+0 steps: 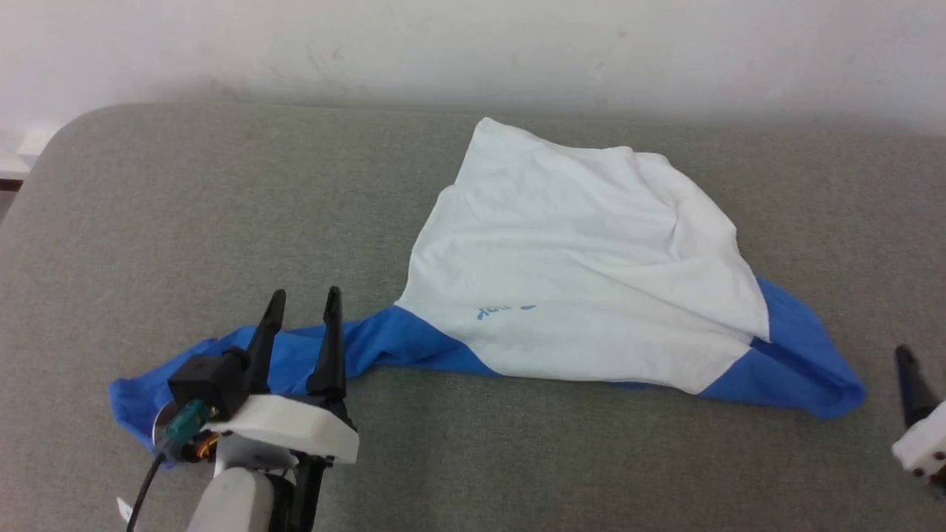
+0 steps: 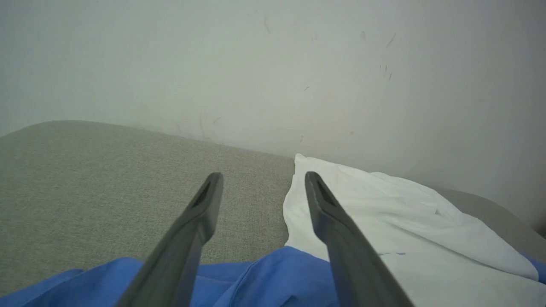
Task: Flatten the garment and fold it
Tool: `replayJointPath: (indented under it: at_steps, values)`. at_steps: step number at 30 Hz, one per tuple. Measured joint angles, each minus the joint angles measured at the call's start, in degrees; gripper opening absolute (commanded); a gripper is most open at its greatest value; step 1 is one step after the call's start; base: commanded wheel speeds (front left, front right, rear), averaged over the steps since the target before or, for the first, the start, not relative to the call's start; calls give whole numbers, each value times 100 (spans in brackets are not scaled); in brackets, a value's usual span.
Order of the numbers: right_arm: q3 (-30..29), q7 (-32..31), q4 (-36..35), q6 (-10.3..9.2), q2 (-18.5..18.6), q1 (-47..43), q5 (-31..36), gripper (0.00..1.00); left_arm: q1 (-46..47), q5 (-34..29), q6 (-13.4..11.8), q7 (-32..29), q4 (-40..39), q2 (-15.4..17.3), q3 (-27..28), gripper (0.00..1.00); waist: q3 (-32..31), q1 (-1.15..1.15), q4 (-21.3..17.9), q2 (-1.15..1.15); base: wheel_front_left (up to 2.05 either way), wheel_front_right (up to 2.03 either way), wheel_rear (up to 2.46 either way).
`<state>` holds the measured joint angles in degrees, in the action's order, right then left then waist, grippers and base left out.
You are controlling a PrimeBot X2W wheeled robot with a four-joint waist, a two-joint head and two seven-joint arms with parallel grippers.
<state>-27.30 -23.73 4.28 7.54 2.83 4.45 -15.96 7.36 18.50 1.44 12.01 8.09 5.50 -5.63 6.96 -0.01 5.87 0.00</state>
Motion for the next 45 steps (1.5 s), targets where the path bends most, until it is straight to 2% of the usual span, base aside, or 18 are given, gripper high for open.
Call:
replayJointPath:
  at_steps: [2, 8, 15, 23, 29, 30, 31, 38, 41, 45]
  values:
    - [-147, 241, -79, 0, 11, 69, 40, 100, 101, 58, 11, -308, 9, 21, -40, 100, 9, 0, -60, 0, 0, 0, 0]
    - [-277, 428, -140, 0, 14, 121, 97, 100, 1162, 221, 21, -1935, 414, 124, -227, 100, 108, 0, -165, 0, 0, 0, 0]
    - [-11, 431, -160, 0, 12, 291, 49, 100, 2798, 274, -101, -3649, 1889, 171, -481, 100, 349, 2, -367, 0, 0, 0, 0]
    - [-34, 469, -165, 0, 3, 356, 15, 100, 3473, 120, -92, -4303, 3153, 234, -802, 100, 697, 2, -738, 0, 0, 0, 0]
    - [-27, 586, -196, 0, 7, 382, -54, 100, 3751, -83, -108, -4567, 3606, 375, -970, 100, 934, 0, -941, 0, 0, 0, 0]
    - [-16, 609, -193, 0, 7, 391, -93, 100, 3795, -71, -109, -4579, 3622, 374, -955, 47, 964, 0, -964, 0, 0, 0, 0]
    - [-4, 620, -192, 0, 7, 406, -123, 100, 3823, -35, -107, -4579, 3638, 372, -936, 0, 993, 0, -983, 0, 0, 0, 0]
    - [160, 734, -158, 0, 7, 493, -225, 100, 4008, 157, -155, -4005, 3671, 479, -688, 0, 1185, 1, -1044, 0, 0, 0, 0]
    - [240, 780, -141, 0, 7, 523, -236, 100, 4214, 148, -336, -3640, 3653, 789, -510, 0, 1278, 2, -1091, 0, 0, 0, 0]
    - [377, 821, -135, 0, 4, 586, -260, 100, 4635, 148, -454, -3272, 3608, 1256, -268, 0, 1418, 2, -1171, 0, 0, 0, 0]
